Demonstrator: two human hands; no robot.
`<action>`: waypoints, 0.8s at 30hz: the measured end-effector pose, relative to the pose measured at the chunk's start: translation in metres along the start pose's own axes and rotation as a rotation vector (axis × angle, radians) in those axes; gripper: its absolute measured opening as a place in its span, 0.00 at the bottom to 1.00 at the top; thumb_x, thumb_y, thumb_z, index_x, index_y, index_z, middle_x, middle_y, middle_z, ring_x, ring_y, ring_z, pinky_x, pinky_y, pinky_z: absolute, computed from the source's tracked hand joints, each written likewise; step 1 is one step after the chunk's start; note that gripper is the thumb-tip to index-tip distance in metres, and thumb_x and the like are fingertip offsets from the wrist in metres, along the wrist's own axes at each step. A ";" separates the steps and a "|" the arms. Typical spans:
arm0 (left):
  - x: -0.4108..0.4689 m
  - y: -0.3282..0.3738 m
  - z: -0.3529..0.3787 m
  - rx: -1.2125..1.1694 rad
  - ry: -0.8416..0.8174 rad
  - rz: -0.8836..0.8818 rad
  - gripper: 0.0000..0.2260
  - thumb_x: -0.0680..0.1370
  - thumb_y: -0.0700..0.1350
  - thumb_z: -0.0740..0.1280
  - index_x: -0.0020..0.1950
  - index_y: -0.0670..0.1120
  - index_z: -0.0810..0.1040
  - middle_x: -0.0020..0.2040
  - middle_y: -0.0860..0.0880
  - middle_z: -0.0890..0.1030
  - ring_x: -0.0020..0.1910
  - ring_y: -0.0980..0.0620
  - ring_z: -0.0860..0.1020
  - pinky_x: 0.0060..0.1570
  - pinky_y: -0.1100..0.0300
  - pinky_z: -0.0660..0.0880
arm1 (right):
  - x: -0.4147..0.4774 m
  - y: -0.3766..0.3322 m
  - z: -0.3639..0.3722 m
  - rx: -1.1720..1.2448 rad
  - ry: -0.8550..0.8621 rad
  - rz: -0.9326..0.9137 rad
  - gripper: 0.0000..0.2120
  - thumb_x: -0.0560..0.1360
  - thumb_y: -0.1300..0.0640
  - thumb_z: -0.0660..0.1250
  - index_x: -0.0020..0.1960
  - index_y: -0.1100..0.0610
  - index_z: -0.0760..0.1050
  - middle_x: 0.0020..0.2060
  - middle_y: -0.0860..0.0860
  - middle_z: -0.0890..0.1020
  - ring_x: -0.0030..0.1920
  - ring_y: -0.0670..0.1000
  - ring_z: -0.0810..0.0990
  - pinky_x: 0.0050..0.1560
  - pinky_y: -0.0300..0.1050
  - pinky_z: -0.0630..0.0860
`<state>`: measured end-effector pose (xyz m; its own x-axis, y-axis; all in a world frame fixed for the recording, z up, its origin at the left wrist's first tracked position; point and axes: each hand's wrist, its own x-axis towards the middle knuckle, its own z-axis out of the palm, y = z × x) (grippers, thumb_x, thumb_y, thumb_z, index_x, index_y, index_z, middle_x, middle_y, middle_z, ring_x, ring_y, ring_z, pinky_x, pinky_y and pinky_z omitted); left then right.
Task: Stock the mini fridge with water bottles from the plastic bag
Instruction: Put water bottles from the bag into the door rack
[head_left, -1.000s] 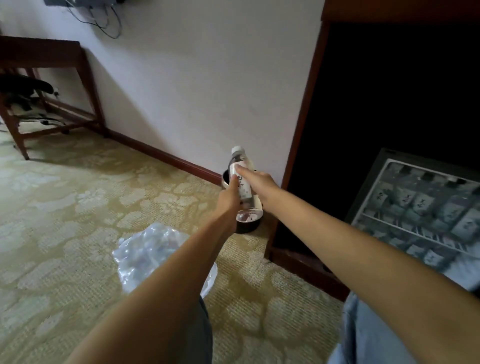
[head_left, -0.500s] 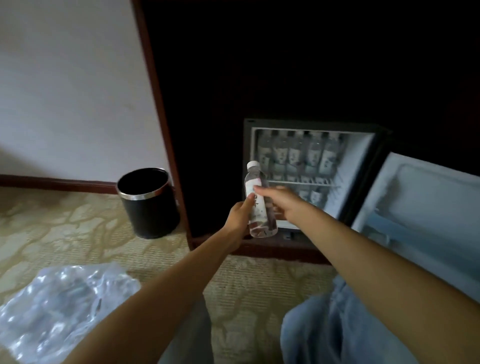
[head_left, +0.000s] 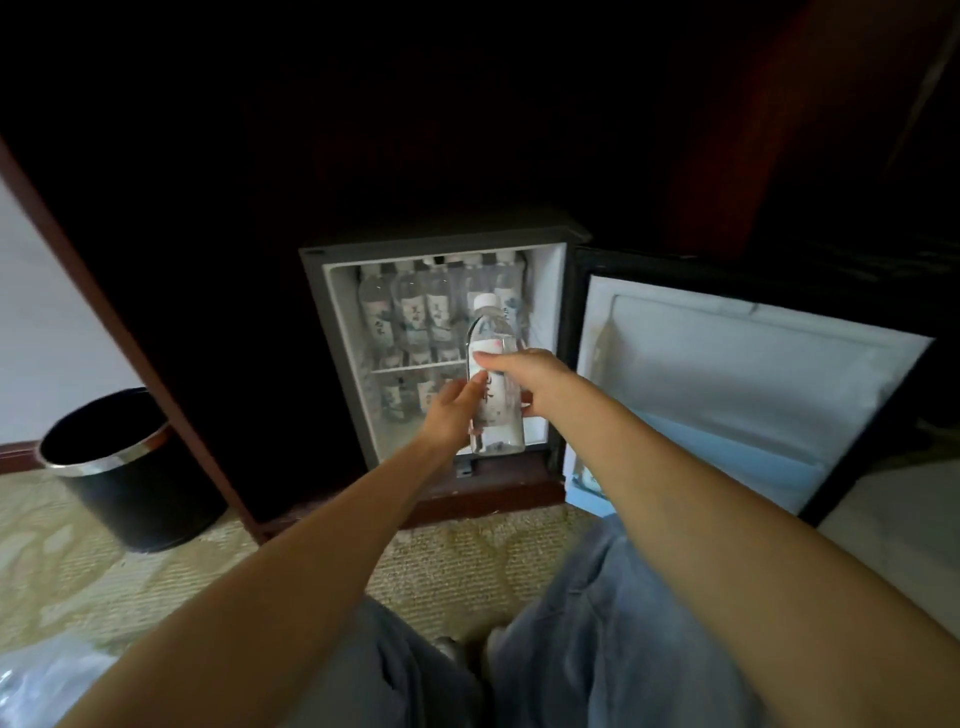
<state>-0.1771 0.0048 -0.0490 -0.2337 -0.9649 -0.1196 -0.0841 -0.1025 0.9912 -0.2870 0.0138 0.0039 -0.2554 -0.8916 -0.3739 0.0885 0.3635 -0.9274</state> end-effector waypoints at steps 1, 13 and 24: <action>0.004 -0.002 0.008 0.015 -0.010 0.010 0.12 0.81 0.52 0.59 0.56 0.44 0.74 0.51 0.42 0.77 0.48 0.46 0.76 0.53 0.48 0.75 | 0.003 0.002 -0.008 -0.010 0.017 0.006 0.24 0.70 0.54 0.76 0.62 0.60 0.75 0.50 0.56 0.82 0.42 0.54 0.82 0.39 0.48 0.80; 0.024 -0.009 0.101 0.090 -0.365 0.176 0.12 0.80 0.45 0.63 0.63 0.43 0.72 0.45 0.52 0.78 0.45 0.57 0.78 0.41 0.68 0.75 | 0.006 0.032 -0.126 -0.036 0.222 -0.112 0.33 0.65 0.56 0.79 0.64 0.57 0.67 0.53 0.54 0.81 0.46 0.50 0.81 0.47 0.48 0.80; 0.028 -0.058 0.142 0.721 -0.449 0.420 0.19 0.75 0.54 0.69 0.61 0.48 0.68 0.60 0.48 0.79 0.55 0.49 0.79 0.54 0.50 0.76 | -0.004 0.119 -0.180 -0.151 0.333 -0.337 0.28 0.63 0.61 0.80 0.57 0.57 0.69 0.51 0.50 0.81 0.53 0.51 0.81 0.50 0.44 0.80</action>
<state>-0.3166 0.0184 -0.1174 -0.7192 -0.6902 0.0796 -0.4513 0.5512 0.7018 -0.4487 0.1092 -0.1026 -0.5420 -0.8403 -0.0057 -0.1862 0.1267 -0.9743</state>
